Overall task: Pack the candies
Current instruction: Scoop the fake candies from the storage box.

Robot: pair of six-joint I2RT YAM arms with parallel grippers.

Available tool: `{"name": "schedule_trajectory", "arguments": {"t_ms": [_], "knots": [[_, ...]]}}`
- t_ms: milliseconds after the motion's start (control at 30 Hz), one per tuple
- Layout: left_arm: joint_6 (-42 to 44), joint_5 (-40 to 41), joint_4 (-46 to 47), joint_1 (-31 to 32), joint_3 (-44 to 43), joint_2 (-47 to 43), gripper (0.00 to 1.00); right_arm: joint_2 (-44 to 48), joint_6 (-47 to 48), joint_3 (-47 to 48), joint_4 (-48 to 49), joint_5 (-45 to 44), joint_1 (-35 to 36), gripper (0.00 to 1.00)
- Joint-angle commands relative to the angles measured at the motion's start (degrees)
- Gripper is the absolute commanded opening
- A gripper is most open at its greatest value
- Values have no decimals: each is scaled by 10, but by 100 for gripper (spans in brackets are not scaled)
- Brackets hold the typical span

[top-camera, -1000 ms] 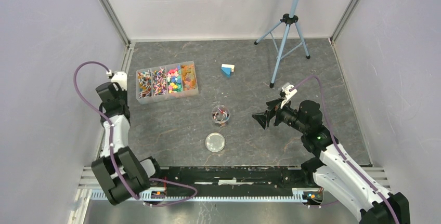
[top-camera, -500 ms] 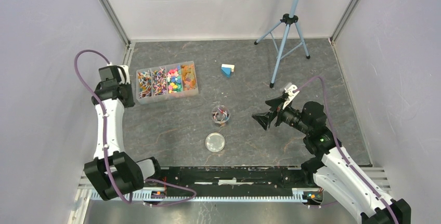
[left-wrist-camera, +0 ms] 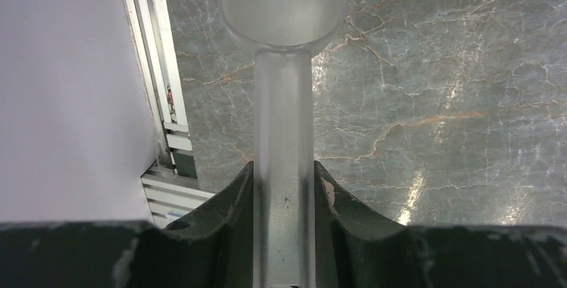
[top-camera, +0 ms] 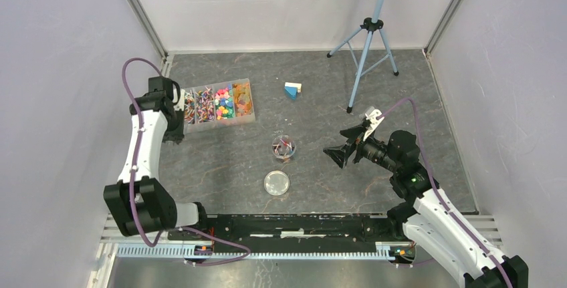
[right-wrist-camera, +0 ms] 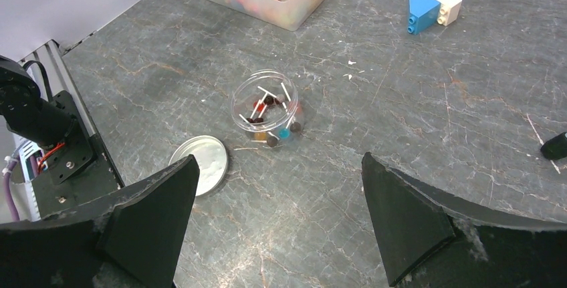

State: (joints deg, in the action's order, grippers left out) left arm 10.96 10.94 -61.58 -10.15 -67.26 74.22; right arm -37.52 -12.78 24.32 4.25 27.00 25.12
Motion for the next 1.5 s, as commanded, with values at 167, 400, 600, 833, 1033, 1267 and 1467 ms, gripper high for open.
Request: {"name": "schedule_trajectory", "arguments": {"t_ms": [167, 400, 600, 833, 1033, 1267, 1467], "knots": [[-16, 29, -25, 15, -93, 95, 2, -3, 2, 10, 22, -2, 3, 98], [-31, 34, -44, 19, -153, 187, 2, -19, 9, 12, 19, -5, 2, 98], [-49, 52, -44, 19, -195, 253, 2, -27, 14, 11, 16, -12, 2, 98], [-84, 41, 25, 19, -179, 245, 2, -46, 7, 8, 29, -12, 3, 98], [-103, 55, 83, 17, -106, 229, 2, -54, 2, 6, 36, -12, 3, 98], [-112, 52, 112, 14, -71, 222, 2, -50, 0, 2, 34, -14, 2, 98], [-131, 23, 117, 7, -85, 199, 2, -47, -2, 1, 32, -17, 3, 98]]}}
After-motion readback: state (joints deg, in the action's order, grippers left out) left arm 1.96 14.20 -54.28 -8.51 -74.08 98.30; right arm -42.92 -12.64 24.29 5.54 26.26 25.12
